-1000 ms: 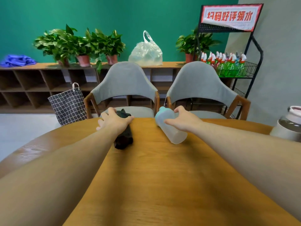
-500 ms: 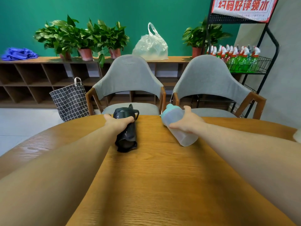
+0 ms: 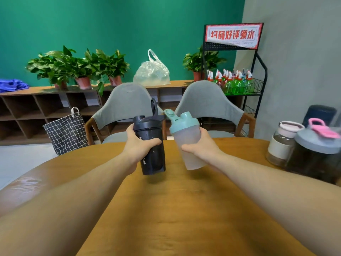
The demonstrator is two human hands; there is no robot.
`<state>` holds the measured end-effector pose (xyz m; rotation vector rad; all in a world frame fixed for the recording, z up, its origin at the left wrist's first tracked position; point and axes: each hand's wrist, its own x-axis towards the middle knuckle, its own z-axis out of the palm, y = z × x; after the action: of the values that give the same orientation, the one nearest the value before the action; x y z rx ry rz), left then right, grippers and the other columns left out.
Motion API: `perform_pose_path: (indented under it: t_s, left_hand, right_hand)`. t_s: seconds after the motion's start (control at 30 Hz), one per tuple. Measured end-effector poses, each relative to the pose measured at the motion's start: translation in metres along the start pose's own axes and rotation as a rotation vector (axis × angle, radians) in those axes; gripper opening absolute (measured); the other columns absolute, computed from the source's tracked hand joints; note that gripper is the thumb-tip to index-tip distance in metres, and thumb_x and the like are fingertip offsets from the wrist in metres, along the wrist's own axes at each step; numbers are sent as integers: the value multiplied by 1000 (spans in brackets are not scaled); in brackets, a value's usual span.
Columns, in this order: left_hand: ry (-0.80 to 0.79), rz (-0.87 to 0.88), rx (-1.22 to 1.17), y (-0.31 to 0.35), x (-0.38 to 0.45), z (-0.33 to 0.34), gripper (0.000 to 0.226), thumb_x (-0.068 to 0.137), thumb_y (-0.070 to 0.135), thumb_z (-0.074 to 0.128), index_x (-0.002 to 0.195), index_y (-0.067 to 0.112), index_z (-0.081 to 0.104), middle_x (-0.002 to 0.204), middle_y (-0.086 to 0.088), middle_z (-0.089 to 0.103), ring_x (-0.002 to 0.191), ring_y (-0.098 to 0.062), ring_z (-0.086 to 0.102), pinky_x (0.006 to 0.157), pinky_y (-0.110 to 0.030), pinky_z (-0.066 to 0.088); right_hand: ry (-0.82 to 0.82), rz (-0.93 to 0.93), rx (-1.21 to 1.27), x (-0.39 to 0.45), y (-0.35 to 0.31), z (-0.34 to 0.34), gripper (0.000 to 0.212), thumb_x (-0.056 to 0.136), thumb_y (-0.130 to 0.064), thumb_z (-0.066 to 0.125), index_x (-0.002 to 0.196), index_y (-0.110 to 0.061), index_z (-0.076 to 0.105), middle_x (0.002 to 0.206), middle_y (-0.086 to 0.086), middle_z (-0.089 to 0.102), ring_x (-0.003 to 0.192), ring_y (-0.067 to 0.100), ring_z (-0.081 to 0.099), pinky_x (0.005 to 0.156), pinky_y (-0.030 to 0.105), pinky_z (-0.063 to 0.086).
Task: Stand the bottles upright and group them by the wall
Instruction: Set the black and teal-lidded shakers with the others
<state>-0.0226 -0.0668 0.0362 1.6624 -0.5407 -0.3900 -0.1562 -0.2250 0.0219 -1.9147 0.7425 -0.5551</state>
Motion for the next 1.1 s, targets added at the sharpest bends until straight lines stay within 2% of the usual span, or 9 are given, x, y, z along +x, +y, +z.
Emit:
perform_pose_path:
  t_s: [0.07, 0.17, 0.27, 0.37, 0.53, 0.73, 0.87, 0.97, 1.1]
  left_hand:
    - [-34, 31, 14, 10, -16, 15, 97, 75, 14, 82, 148, 25, 19, 120, 2, 49, 105, -17, 52, 87, -36, 43]
    - [-83, 59, 33, 19, -40, 39, 98, 73, 13, 84, 147, 24, 20, 127, -1, 51, 115, -22, 52, 96, -41, 45]
    - [-141, 85, 38, 27, -67, 72, 100, 72, 11, 85, 146, 23, 19, 126, 0, 50, 113, -20, 51, 91, -35, 42]
    - [-191, 113, 47, 30, -91, 109, 106, 70, 9, 86, 147, 23, 15, 127, 3, 47, 114, -17, 46, 93, -34, 40]
    - [-276, 150, 58, 33, -125, 174, 114, 67, 6, 88, 150, 22, 11, 125, 8, 42, 115, -11, 40, 94, -31, 36]
    - [-360, 170, 80, 33, -154, 245, 118, 64, 6, 90, 151, 21, 12, 143, -1, 46, 126, -18, 44, 99, -34, 39]
    - [-400, 186, 70, 32, -168, 285, 118, 62, 6, 91, 150, 20, 15, 137, 5, 45, 125, -14, 43, 101, -32, 38]
    - [-423, 197, 68, 30, -176, 311, 115, 62, 5, 91, 149, 21, 17, 127, 10, 43, 116, -7, 40, 96, -26, 35]
    - [-408, 205, 76, 26, -176, 339, 114, 62, 6, 92, 147, 22, 18, 125, 11, 44, 116, -8, 41, 97, -26, 36]
  right_hand:
    - [22, -2, 64, -18, 1, -18, 92, 71, -32, 84, 146, -24, 30, 131, 3, 50, 113, 21, 53, 90, 39, 50]
    - [52, -8, 155, -45, 6, -49, 87, 76, -28, 81, 145, -23, 29, 125, 0, 51, 111, 18, 53, 85, 34, 47]
    - [109, -7, 189, -74, 18, -87, 89, 77, -27, 81, 146, -22, 24, 122, -1, 50, 109, 17, 52, 86, 35, 46]
    - [172, -5, 196, -98, 36, -122, 94, 78, -26, 81, 148, -24, 16, 124, -2, 46, 113, 17, 49, 87, 33, 44]
    - [245, 1, 202, -131, 71, -179, 110, 75, -21, 84, 151, -30, 5, 140, -1, 40, 122, 16, 42, 100, 38, 41]
    - [344, 9, 153, -160, 116, -241, 117, 63, -23, 92, 149, -33, 12, 145, -3, 39, 132, 19, 40, 110, 47, 40]
    - [405, 31, 127, -171, 144, -277, 117, 62, -21, 93, 147, -31, 12, 145, -2, 37, 128, 14, 39, 107, 39, 41]
    - [437, 52, 117, -175, 164, -300, 116, 64, -19, 92, 147, -31, 12, 144, -1, 38, 131, 19, 41, 106, 40, 42]
    - [470, 62, 120, -172, 181, -320, 116, 65, -17, 91, 148, -29, 10, 145, 0, 38, 132, 21, 41, 105, 39, 42]
